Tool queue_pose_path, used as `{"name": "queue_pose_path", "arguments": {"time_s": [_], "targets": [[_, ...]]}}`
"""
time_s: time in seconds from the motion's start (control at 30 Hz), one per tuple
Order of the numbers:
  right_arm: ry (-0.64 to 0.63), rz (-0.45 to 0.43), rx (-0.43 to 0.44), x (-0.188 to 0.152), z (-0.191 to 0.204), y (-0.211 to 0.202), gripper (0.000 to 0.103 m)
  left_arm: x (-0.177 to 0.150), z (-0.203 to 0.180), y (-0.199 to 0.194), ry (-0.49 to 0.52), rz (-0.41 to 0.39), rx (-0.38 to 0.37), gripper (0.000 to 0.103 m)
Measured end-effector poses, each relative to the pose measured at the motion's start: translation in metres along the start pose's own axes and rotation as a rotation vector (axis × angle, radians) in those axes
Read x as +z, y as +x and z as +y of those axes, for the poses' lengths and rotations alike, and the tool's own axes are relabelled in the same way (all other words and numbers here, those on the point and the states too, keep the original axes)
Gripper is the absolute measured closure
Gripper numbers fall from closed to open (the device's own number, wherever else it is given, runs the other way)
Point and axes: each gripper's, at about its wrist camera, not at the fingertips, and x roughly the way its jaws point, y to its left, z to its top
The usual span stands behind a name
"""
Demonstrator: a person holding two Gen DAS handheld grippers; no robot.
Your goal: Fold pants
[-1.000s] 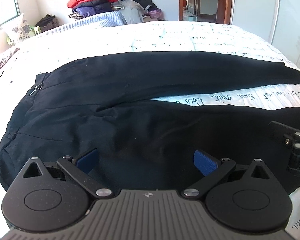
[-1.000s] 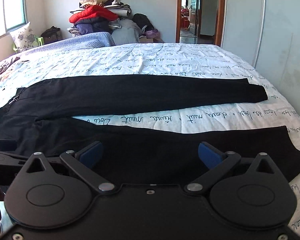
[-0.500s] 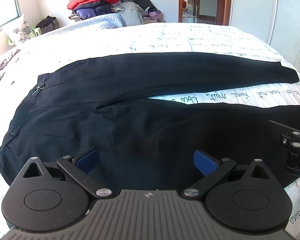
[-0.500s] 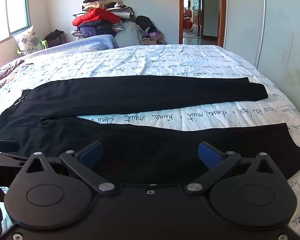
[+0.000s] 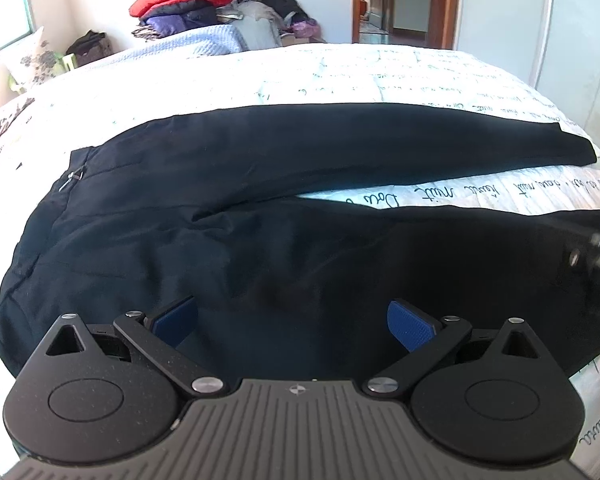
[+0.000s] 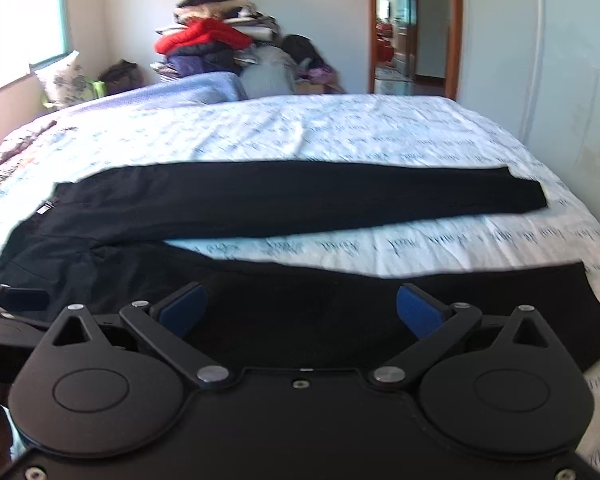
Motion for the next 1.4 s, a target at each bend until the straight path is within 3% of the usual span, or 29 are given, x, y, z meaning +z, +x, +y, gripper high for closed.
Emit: {"name": "queue_pose_path", "arguments": {"time_s": [0.13, 0.23, 0.33, 0.47, 0.57, 0.8, 0.9, 1.03, 1.13, 1.2, 1.27, 1.3, 1.4], "targets": [[0.044, -0.029, 0.333, 0.033, -0.016, 0.006, 0.000, 0.022, 0.035, -0.001, 0.034, -0.029, -0.106, 0.001], [0.152, 0.031, 0.507, 0.066, -0.030, 0.039, 0.000, 0.046, 0.084, 0.010, 0.024, -0.059, -0.172, 0.002], [0.248, 0.197, 0.499, 0.092, -0.034, 0.092, 0.000, 0.072, 0.138, 0.035, -0.038, -0.037, -0.155, 0.014], [0.287, 0.259, 0.545, 0.116, -0.027, 0.141, 0.000, 0.103, 0.208, 0.068, -0.115, -0.036, -0.038, 0.015], [0.308, 0.287, 0.610, 0.130, -0.017, 0.164, 0.000, 0.122, 0.264, 0.097, -0.203, -0.018, -0.113, 0.014], [0.222, 0.314, 0.634, 0.154, 0.004, 0.197, 0.000, 0.128, 0.362, 0.176, -0.407, 0.062, -0.218, 0.022], [0.221, 0.322, 0.640, 0.157, 0.009, 0.211, 0.000, 0.128, 0.371, 0.198, -0.442, 0.082, -0.273, 0.023], [0.227, 0.329, 0.649, 0.156, 0.013, 0.223, 0.000, 0.130, 0.387, 0.209, -0.455, 0.053, -0.302, 0.023], [0.221, 0.337, 0.656, 0.156, 0.019, 0.227, 0.000, 0.129, 0.393, 0.215, -0.495, 0.060, -0.377, 0.023], [0.217, 0.337, 0.652, 0.157, 0.021, 0.232, 0.000, 0.129, 0.389, 0.215, -0.499, 0.062, -0.440, 0.035], [0.219, 0.341, 0.651, 0.158, 0.022, 0.237, 0.000, 0.130, 0.385, 0.215, -0.487, 0.072, -0.454, 0.064], [0.218, 0.339, 0.653, 0.158, 0.022, 0.239, 0.000, 0.131, 0.384, 0.217, -0.471, 0.075, -0.454, 0.069], [0.209, 0.334, 0.660, 0.164, 0.024, 0.245, 0.000, 0.132, 0.380, 0.224, -0.421, 0.088, -0.421, 0.069]]}}
